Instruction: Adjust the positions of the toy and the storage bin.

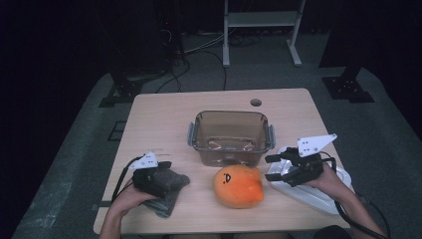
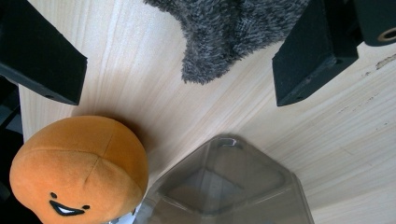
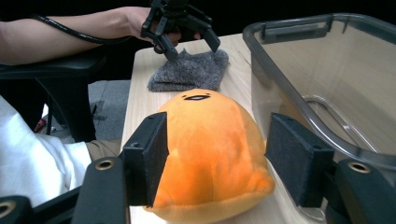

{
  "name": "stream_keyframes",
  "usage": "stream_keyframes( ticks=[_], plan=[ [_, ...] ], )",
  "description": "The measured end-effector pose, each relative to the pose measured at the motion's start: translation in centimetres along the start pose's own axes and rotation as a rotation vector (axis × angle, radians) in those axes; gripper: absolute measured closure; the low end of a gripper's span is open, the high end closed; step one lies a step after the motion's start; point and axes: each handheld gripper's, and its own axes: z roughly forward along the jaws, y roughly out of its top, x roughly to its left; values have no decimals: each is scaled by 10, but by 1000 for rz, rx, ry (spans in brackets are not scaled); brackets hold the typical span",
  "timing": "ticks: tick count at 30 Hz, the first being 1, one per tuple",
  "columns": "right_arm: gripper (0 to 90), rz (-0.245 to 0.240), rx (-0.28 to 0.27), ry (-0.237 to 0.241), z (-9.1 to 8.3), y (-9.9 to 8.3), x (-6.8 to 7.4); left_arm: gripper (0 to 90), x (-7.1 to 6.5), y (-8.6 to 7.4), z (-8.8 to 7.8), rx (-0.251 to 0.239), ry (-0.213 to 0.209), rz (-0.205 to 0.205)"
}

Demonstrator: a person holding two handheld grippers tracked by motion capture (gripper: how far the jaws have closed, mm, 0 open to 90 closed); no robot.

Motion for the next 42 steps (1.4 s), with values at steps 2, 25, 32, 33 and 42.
stream_keyframes(
  ticks=[2,25,32,33,42],
  plan=[
    [364,-5,2,9,3,2,0,23,0,0,0,0,-1,1],
    [340,-44,52,91,50,15,0,23,0,0,-1,-10,0,-5],
    [341,-47,68,98,61,14,-1,23,1,0,-2,-10,0,-6],
    [341,-47,74,99,62,14,-2,23,1,0,-2,-10,0,-6],
    [341,-59,84,97,74,15,-2,23,1,-1,-2,-9,-1,-3]
  ],
)
